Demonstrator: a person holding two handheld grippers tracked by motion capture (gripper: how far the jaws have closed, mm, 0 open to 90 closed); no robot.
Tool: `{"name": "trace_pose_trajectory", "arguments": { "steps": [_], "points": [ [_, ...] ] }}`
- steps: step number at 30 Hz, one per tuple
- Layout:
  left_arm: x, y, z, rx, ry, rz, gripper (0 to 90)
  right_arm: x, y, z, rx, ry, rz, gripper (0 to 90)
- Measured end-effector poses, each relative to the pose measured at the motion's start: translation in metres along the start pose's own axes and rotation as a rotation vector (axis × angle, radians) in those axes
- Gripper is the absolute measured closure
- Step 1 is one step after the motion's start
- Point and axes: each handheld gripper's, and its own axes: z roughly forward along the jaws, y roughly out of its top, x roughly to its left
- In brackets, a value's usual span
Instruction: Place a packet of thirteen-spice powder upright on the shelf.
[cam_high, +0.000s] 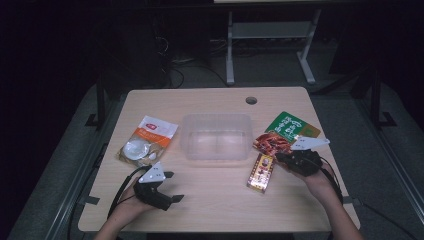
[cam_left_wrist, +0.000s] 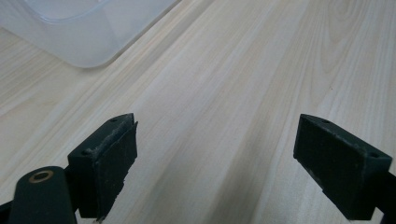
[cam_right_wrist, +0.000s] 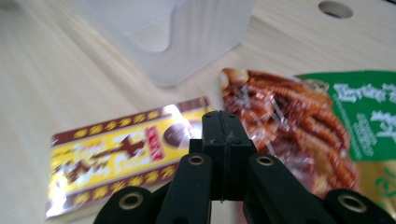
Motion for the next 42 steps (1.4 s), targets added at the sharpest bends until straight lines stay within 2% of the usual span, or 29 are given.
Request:
{"name": "trace_pose_trajectory", "arguments": {
  "steps": [3,5,7,9,13,24,38,42],
  "points": [
    [0.000,0.001,0.001,0.002,-0.007,0.004,13.0,-0.004,0.004,0.005,-0.004,-0.010,-0.006,89.8],
    [0.001,0.001,0.002,0.003,-0.013,-0.004,13.1,-0.011,0.007,0.018,0.020,-0.006,0.003,89.8],
    [0.002,0.000,0.002,0.003,-0.016,-0.006,13.1,-0.013,0.007,0.022,0.027,-0.002,-0.002,89.8],
    [0.003,0.000,0.003,0.002,-0.021,-0.005,13.1,-0.017,0.007,0.030,0.053,-0.001,-0.008,89.8],
    [0.002,-0.002,0.003,0.007,-0.029,-0.002,13.1,-0.022,0.000,0.037,0.104,0.011,-0.025,89.9],
    [0.000,-0.003,0.001,0.009,-0.029,0.005,13.4,-0.024,-0.006,0.035,0.127,0.045,-0.001,89.9],
    [0.000,-0.003,0.001,0.008,-0.029,0.003,13.4,-0.015,-0.014,0.026,0.164,0.100,-0.021,89.9],
    [-0.001,-0.003,0.001,0.005,-0.029,0.007,13.4,-0.010,-0.016,0.022,0.177,0.095,-0.040,89.9]
  ]
}}
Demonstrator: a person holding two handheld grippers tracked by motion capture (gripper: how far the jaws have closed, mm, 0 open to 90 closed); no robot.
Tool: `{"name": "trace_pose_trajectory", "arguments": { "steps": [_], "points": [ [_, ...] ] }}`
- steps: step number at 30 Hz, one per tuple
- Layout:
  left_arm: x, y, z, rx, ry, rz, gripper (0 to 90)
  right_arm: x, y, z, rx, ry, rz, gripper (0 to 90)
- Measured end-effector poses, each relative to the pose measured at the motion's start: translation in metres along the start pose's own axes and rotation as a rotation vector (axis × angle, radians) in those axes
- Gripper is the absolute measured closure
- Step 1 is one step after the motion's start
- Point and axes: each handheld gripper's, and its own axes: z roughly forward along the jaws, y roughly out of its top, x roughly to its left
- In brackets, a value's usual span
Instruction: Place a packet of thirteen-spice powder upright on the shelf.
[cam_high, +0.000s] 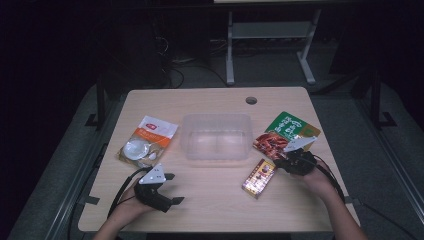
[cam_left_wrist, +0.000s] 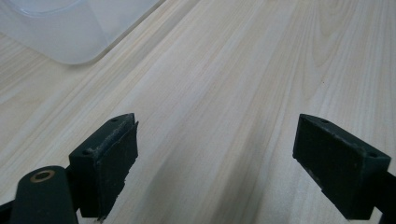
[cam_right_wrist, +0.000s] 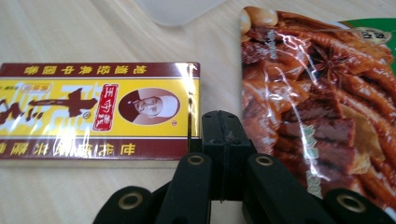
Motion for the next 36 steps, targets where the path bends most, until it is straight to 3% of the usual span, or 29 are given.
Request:
{"name": "trace_pose_trajectory", "arguments": {
  "steps": [22,36],
  "points": [
    [-0.002,0.002,0.000,-0.001,-0.004,0.008,13.4,0.044,-0.021,-0.021,0.022,0.111,-0.050,89.9],
    [-0.002,0.002,0.001,0.002,-0.009,0.010,13.4,0.065,-0.016,-0.018,0.019,0.201,-0.107,89.9]
  ]
}}
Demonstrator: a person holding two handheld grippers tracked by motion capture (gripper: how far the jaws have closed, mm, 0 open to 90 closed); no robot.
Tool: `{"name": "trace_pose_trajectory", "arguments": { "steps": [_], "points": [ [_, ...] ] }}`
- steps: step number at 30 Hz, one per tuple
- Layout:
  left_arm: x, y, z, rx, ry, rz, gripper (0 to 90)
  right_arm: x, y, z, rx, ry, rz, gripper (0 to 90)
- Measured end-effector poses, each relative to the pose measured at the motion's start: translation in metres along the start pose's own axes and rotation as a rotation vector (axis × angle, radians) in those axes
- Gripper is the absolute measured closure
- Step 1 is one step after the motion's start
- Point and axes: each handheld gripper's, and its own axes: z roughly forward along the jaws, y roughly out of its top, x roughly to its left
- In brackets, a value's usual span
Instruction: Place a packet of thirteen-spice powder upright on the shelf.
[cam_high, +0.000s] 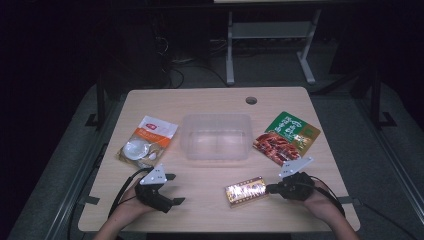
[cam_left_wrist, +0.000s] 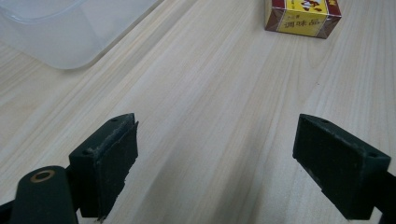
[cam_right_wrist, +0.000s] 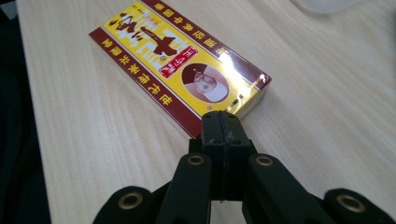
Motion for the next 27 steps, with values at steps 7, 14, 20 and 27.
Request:
{"name": "trace_pose_trajectory", "arguments": {
  "steps": [7,14,20,27],
  "points": [
    [-0.001,0.000,0.000,0.001,-0.010,-0.001,13.4,0.008,0.007,0.007,0.007,0.036,-0.025,89.9],
    [-0.002,0.001,0.002,0.006,-0.019,0.020,13.4,0.014,0.018,0.017,0.007,0.075,-0.058,89.9],
    [-0.003,0.000,0.003,0.015,-0.030,0.024,13.4,0.019,0.027,0.025,0.015,0.090,-0.110,89.9],
    [-0.004,0.001,0.004,0.015,-0.039,0.031,13.4,0.023,0.040,0.036,0.022,0.095,-0.141,89.9]
  ]
}}
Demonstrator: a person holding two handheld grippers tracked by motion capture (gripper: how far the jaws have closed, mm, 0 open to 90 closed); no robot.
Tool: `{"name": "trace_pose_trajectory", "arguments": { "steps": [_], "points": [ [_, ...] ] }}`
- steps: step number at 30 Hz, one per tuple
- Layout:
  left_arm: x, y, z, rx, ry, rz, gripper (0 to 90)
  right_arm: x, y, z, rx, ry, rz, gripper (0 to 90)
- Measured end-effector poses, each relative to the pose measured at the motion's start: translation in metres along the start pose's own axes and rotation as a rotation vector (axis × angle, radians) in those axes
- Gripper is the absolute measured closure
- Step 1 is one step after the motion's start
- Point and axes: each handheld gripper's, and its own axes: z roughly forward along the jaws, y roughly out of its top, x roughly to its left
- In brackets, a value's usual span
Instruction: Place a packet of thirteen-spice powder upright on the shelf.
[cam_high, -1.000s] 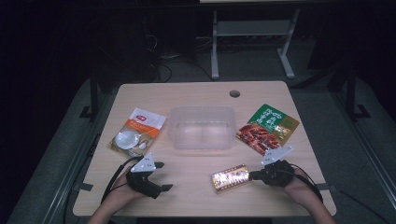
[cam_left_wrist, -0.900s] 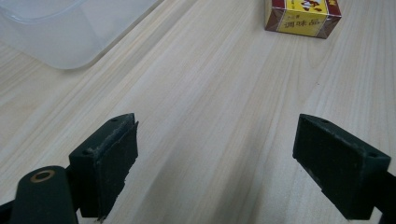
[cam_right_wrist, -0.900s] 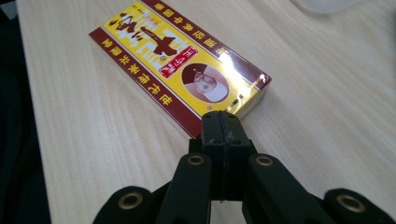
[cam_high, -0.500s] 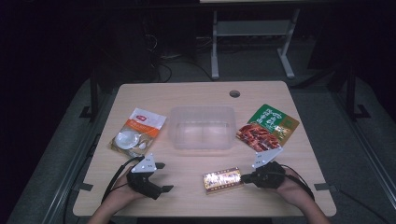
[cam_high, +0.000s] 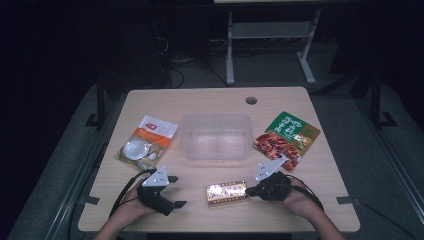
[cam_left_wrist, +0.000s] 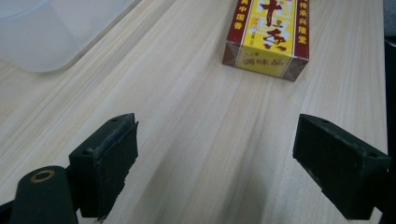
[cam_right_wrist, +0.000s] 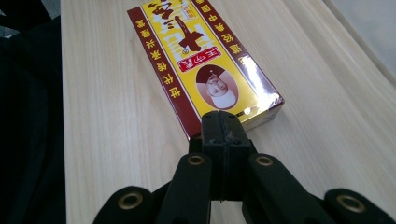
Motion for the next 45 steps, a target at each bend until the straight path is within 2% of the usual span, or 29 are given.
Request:
{"name": "trace_pose_trajectory", "arguments": {
  "steps": [3,4,7,8,9,15,16,17,19,20,21,22,23,26,28,29,31,35,39,41,45],
  "points": [
    [0.000,0.000,0.000,0.004,-0.002,-0.001,13.4,0.000,0.006,0.006,-0.002,0.000,-0.018,89.9],
    [0.000,0.000,0.000,0.009,-0.004,0.001,13.4,-0.002,0.008,0.008,-0.003,-0.006,-0.054,89.9],
    [0.000,0.000,0.000,0.011,-0.006,0.008,13.4,0.000,0.017,0.016,-0.007,0.002,-0.041,89.9],
    [-0.001,0.000,0.000,0.008,-0.007,0.009,13.4,0.000,0.018,0.017,-0.006,0.003,-0.048,89.9],
    [-0.001,0.000,0.000,0.007,-0.007,0.011,13.4,-0.002,0.021,0.021,-0.005,0.002,-0.075,89.9],
    [-0.002,0.000,0.000,0.010,-0.013,0.016,13.4,-0.001,0.036,0.032,-0.001,0.007,-0.098,89.9],
    [-0.002,0.000,0.000,0.009,-0.012,0.017,13.4,-0.001,0.037,0.033,-0.003,0.000,-0.118,89.9],
    [-0.003,0.000,0.000,0.007,-0.016,0.017,13.4,0.000,0.036,0.032,-0.002,-0.006,-0.117,89.9],
    [-0.003,0.000,-0.001,0.007,-0.020,0.016,13.4,-0.001,0.035,0.027,-0.004,-0.012,-0.083,89.9],
    [-0.003,0.000,-0.001,0.006,-0.022,0.017,13.4,-0.004,0.031,0.021,-0.022,-0.025,-0.060,89.7],
    [-0.003,0.000,0.000,0.005,-0.024,0.016,13.4,-0.004,0.031,0.021,-0.022,-0.025,-0.060,89.7],
    [-0.003,0.000,0.000,0.004,-0.026,0.015,13.4,-0.006,0.028,0.018,-0.029,-0.045,-0.057,87.2],
    [-0.004,0.000,0.000,0.003,-0.028,0.019,13.4,-0.006,0.026,0.015,-0.041,-0.058,-0.021,82.7],
    [-0.005,0.002,0.000,0.004,-0.033,0.031,13.2,-0.011,0.018,0.009,-0.050,-0.091,0.004,71.7],
    [-0.004,0.006,0.001,-0.007,-0.036,0.029,12.8,-0.011,0.012,0.005,-0.059,-0.107,0.039,61.2],
    [-0.004,0.008,0.001,-0.010,-0.042,0.021,12.6,-0.011,0.008,0.002,-0.072,-0.122,0.066,57.4],
    [-0.003,0.013,0.003,0.010,-0.082,0.026,12.3,-0.013,0.003,-0.004,-0.077,-0.152,0.084,52.8],
    [-0.007,0.022,0.009,0.044,-0.096,0.078,12.2,-0.013,-0.010,-0.017,-0.092,-0.177,0.135,43.2],
    [-0.010,0.032,0.015,0.055,-0.109,0.090,12.3,-0.009,-0.023,-0.029,-0.110,-0.214,0.174,39.3],
    [-0.010,0.037,0.019,0.054,-0.123,0.083,12.6,-0.006,-0.028,-0.032,-0.117,-0.218,0.183,39.0],
    [-0.009,0.046,0.031,0.085,-0.136,0.098,12.6,-0.001,-0.038,-0.036,-0.113,-0.223,0.194,38.3]
  ]
}}
